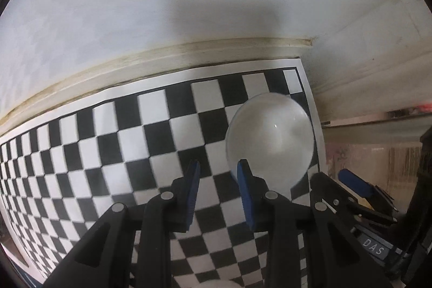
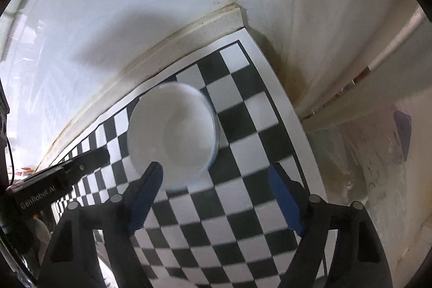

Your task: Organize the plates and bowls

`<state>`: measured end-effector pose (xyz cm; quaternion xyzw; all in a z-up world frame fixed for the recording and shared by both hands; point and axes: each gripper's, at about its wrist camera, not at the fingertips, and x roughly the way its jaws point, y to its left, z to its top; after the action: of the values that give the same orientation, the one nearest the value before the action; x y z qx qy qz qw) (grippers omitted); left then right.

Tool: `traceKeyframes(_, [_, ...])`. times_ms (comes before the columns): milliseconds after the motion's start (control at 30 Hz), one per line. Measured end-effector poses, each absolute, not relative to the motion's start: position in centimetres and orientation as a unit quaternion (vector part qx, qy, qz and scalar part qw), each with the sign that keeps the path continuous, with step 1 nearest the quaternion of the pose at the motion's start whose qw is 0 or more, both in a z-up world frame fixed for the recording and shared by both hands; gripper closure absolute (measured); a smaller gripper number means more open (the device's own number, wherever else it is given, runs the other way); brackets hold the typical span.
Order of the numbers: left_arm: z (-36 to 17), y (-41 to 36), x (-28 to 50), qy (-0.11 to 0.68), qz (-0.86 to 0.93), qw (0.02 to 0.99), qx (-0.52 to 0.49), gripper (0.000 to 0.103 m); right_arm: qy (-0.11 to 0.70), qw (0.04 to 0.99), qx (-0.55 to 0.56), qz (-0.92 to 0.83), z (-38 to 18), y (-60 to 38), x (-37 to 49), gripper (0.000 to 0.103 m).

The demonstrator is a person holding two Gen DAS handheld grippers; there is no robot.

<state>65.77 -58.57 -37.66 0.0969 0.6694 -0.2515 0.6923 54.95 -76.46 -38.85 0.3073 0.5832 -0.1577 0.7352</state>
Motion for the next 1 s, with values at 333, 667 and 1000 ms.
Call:
traceKeyframes(333, [-42.9, -60.7, 67.5, 0.706, -0.268, 0.647, 0.101, 0.077, 0.612, 0.705, 0.329, -0.145, -43.2, -77.7, 58.4, 0.068])
traceKeyframes(667, [-43.7, -61.1, 67.2, 0.710, -0.290, 0.636, 0.085, 0.081, 0.626, 0.691, 0.336, -0.136, -45.2, -77.3, 59.4, 0.091])
traceKeyframes(1000, [-40.0, -59.4, 65.6, 0.693, -0.297, 0.651, 0.089, 0.081, 0.618, 0.700, 0.335, -0.123, -42.5, -74.9, 57.6, 0.091])
